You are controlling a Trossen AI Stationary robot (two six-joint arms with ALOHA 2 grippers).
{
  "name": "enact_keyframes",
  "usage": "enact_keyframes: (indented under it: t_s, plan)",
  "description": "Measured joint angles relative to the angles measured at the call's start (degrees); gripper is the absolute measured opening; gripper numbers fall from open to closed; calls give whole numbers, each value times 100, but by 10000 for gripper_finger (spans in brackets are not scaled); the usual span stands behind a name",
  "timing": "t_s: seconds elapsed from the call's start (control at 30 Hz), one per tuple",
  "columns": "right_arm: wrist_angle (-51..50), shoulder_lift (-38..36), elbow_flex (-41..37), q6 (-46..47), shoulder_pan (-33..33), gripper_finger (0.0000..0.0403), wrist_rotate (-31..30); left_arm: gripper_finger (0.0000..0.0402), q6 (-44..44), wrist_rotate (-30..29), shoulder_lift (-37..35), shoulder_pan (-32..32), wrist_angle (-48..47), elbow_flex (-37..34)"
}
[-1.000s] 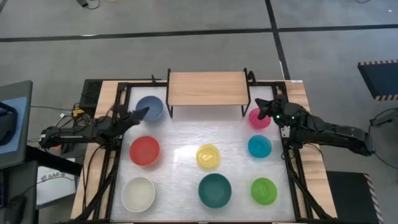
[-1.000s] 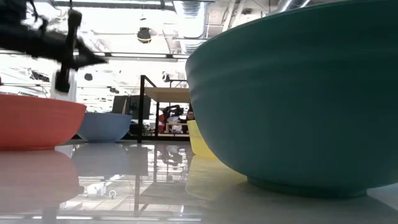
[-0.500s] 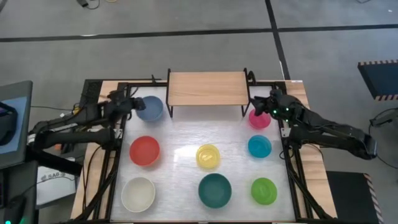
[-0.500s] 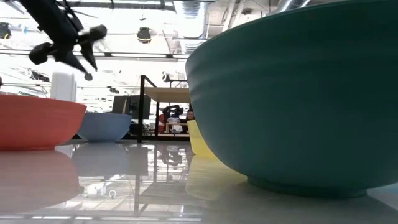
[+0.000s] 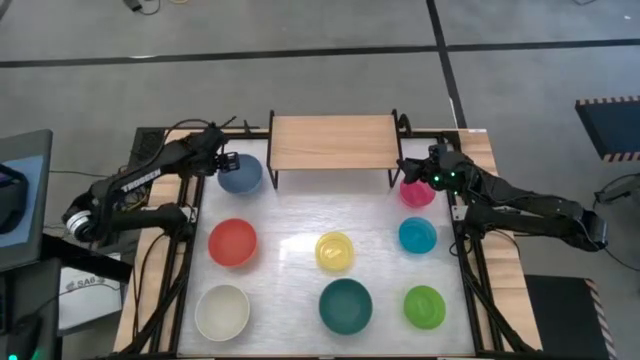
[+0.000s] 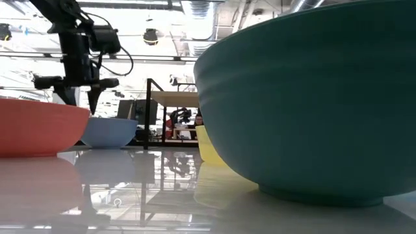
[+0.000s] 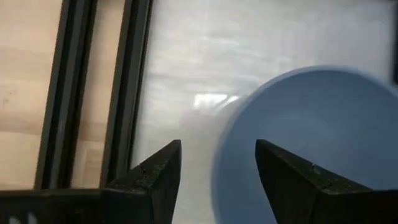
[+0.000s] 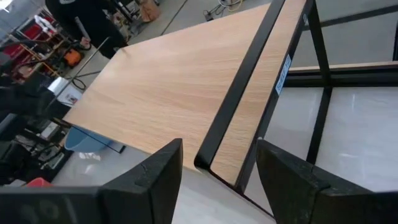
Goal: Place and stack bowls onto a shelf
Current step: Put the blue bowl on the shelf
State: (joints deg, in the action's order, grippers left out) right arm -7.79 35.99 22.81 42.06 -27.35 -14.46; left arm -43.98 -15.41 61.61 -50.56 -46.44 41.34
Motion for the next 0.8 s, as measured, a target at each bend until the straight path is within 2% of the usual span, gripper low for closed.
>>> enact_keyframes:
  t_s: [0.23,0.47,0.7,0.8]
  plan:
    - [1,-4,0,14,0,227,2,156,694,436,658,-298,126,0]
    - [-4,-4,-2,9,-17,227,4,105,815,607,1122,-318,335,2]
    - [-94,-2,-2,7,-17,214,51,16,930,648,1153,-318,372,2]
    - [-92,-2,-2,7,-17,200,93,7,955,650,1026,-316,384,13]
